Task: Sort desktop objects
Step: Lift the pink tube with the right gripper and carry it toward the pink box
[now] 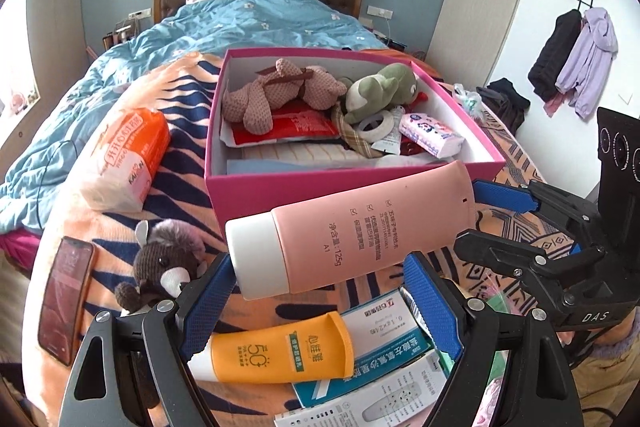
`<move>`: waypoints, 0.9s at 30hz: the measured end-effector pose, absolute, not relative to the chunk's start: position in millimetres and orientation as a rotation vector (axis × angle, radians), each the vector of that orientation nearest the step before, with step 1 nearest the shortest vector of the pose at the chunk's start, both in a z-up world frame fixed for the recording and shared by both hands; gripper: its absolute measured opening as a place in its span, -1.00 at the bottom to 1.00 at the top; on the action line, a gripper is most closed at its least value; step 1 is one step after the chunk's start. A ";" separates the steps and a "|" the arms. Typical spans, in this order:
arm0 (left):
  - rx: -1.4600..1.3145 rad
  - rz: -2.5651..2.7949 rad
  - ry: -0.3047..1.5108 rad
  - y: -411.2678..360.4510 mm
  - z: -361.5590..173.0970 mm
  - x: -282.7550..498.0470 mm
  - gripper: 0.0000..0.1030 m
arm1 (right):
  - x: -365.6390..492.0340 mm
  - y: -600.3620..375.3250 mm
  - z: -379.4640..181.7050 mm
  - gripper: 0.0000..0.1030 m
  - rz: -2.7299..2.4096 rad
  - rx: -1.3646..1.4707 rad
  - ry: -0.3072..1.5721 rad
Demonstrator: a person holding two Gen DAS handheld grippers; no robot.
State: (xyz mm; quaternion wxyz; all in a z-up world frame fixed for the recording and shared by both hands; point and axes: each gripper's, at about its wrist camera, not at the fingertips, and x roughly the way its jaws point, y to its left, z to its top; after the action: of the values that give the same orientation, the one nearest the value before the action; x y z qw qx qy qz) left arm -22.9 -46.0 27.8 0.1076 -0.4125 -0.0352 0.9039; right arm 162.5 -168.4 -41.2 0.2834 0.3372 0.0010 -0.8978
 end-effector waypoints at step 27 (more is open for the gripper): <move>-1.170 2.709 -0.080 -41.2 52.0 -43.2 0.68 | 148.0 -163.6 -14.6 0.41 -2.440 0.807 0.019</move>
State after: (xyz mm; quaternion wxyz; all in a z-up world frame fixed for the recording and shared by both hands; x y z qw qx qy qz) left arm -43.2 -41.2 52.0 0.0945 -0.3945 -0.0271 0.9136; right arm 148.0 -163.6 -14.6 0.2818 0.3013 0.0071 -0.9109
